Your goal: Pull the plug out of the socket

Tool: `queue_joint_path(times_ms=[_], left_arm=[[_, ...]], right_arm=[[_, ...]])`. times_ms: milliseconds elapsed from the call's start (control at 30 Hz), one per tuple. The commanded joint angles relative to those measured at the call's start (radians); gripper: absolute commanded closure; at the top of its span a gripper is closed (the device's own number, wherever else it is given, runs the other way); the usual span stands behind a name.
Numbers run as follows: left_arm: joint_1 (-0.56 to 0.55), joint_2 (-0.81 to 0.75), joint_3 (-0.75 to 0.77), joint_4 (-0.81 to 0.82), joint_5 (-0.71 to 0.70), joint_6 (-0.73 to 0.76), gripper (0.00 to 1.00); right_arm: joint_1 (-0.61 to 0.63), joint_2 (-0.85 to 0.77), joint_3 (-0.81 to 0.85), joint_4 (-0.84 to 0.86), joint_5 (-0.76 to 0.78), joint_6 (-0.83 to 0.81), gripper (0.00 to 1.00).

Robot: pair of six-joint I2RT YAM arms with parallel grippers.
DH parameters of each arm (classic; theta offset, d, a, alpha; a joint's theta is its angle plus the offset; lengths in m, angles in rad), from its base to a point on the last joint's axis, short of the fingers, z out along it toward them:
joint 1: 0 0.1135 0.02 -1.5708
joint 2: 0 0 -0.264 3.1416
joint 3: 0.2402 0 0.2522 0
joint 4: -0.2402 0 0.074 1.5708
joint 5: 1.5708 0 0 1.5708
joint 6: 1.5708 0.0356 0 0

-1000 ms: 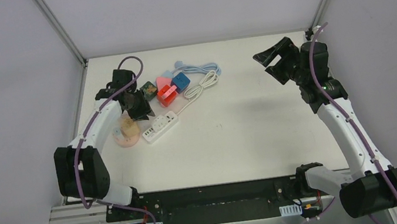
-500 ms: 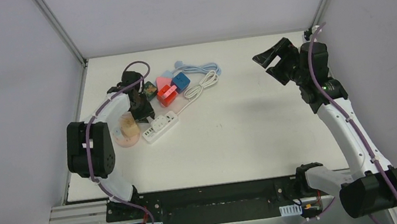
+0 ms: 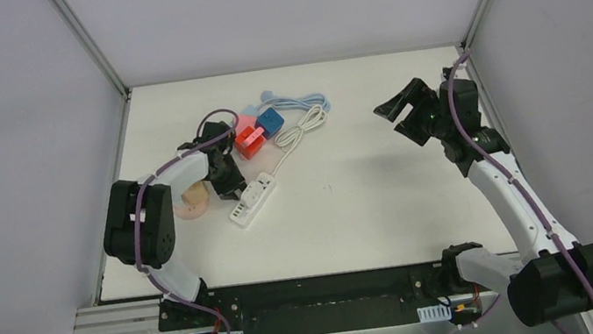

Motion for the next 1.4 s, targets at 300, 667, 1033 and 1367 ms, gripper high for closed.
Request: queue_joint_path(times_ms=[300,667,1033,1367], left_arm=[[-0.203,-0.168,-0.109,0.049,0.162,-0.171,0.68],[-0.202,-0.435,-0.174,-0.094,0.013,0.012,0.57],[-0.201,-0.616,-0.257,-0.067,-0.25,-0.015,0.39],[-0.199,-0.615,-0.332,0.083,-0.019,-0.062,0.38]], right_arm=[[0.255,0.006,-0.164,-0.064,0.102,0.182,0.23],[0.839,0.349,0.192,-0.242,0.501,0.374,0.2],[0.941,0.756,0.633,-0.661,0.666,0.455,0.34],[0.957,0.785,0.584,-0.599,0.648,0.43,0.6]])
